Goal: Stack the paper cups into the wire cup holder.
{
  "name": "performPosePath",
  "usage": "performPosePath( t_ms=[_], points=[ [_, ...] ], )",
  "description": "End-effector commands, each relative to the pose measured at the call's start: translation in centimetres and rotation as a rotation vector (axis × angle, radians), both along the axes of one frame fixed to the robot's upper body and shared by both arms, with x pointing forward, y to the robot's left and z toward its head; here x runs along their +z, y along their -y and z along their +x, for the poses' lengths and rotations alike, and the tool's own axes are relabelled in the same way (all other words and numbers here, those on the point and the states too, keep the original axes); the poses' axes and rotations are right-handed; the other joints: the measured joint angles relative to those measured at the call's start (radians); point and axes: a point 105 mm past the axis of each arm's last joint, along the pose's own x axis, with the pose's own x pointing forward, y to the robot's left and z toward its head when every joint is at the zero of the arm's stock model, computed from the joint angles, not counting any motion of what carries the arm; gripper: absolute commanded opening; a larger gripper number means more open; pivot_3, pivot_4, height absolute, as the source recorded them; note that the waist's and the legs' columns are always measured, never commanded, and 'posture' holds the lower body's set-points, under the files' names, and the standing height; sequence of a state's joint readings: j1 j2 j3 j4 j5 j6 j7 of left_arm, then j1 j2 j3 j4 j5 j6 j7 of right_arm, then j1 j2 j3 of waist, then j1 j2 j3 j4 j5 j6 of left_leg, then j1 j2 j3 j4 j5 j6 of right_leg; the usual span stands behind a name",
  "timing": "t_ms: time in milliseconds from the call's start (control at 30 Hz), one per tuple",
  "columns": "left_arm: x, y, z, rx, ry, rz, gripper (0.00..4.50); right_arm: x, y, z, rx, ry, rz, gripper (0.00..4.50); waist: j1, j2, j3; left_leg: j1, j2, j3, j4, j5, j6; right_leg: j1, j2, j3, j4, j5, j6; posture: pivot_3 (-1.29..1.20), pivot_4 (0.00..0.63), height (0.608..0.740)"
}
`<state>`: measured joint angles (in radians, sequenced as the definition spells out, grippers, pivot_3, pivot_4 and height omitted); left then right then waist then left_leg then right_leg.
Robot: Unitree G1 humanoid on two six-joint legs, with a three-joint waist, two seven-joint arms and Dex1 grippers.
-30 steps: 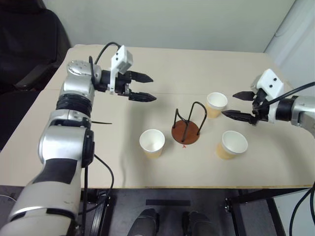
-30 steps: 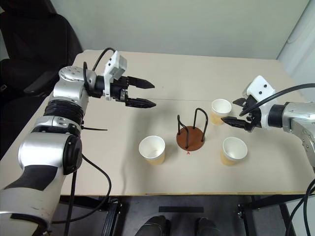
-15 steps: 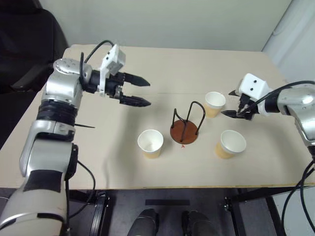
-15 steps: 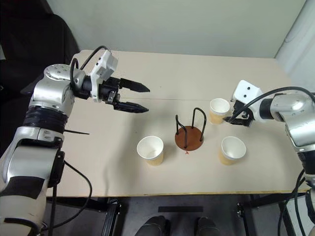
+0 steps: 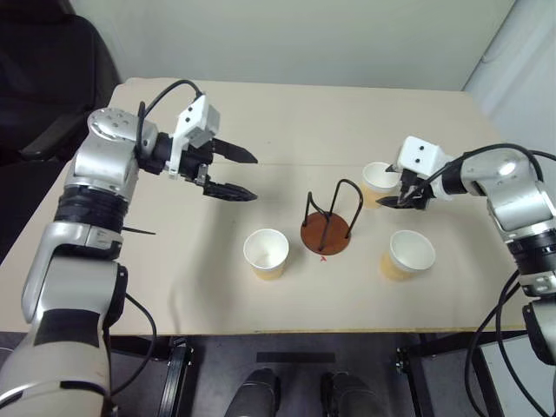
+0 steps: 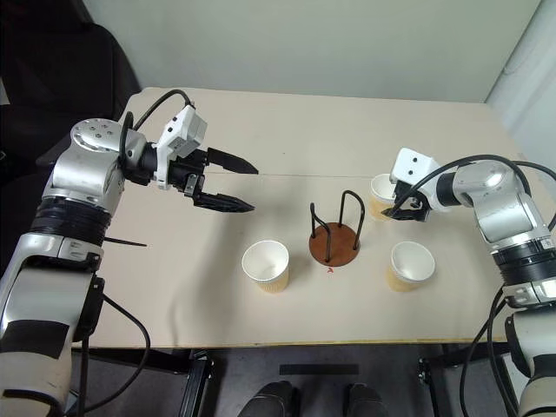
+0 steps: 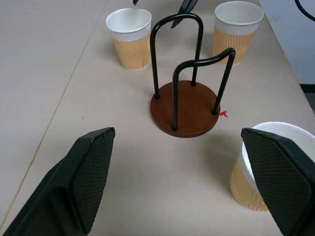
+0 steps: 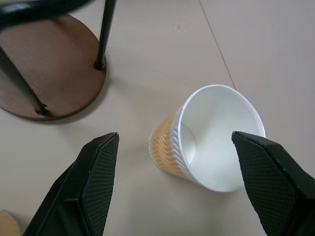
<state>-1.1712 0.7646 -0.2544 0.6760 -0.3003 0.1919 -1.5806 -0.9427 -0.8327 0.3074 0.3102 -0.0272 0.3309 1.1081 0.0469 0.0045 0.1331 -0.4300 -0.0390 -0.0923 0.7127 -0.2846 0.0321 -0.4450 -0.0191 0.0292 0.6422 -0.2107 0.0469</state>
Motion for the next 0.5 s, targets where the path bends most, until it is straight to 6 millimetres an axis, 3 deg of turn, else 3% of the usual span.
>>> performPosePath(
  t_ms=[33, 267, 367, 500],
  points=[
    [1.2, 0.0, -0.6, -0.039, 0.04, -0.003, 4.4, 0.5, 0.0, 0.7, 0.017, 0.029, -0.049, 3.73, 0.0, 0.0, 0.0, 0.0, 0.0, 0.0, 0.0, 0.0, 0.0, 0.0, 0.0, 0.0, 0.0, 0.0, 0.0, 0.0, 0.15, 0.74],
    [1.0, 0.0, -0.6, -0.038, 0.04, -0.001, 4.4, -1.0, 0.0, 1.7, 0.029, -0.012, -0.088, 3.73, 0.001, 0.0, 0.0, 0.0, 0.0, 0.0, -0.001, 0.0, 0.0, 0.0, 0.0, 0.0, 0.0, 0.0, 0.0, 0.0, 0.15, 0.74],
    [0.8, 0.0, -0.6, -0.039, 0.04, 0.003, 4.45, -1.3, -0.2, 1.9, 0.042, -0.024, -0.094, 3.12, 0.001, 0.0, 0.0, 0.0, 0.0, 0.0, -0.002, 0.0, 0.0, 0.0, 0.0, 0.0, 0.0, 0.0, 0.0, 0.0, 0.15, 0.74],
    [0.8, 0.1, -0.6, -0.046, 0.037, 0.003, 4.45, -1.2, -0.5, 1.6, 0.064, -0.041, -0.092, 1.71, 0.001, 0.0, 0.0, 0.0, 0.0, 0.0, -0.004, 0.0, -0.001, 0.0, 0.0, 0.0, 0.0, 0.0, 0.0, 0.0, 0.15, 0.74]
  ],
)
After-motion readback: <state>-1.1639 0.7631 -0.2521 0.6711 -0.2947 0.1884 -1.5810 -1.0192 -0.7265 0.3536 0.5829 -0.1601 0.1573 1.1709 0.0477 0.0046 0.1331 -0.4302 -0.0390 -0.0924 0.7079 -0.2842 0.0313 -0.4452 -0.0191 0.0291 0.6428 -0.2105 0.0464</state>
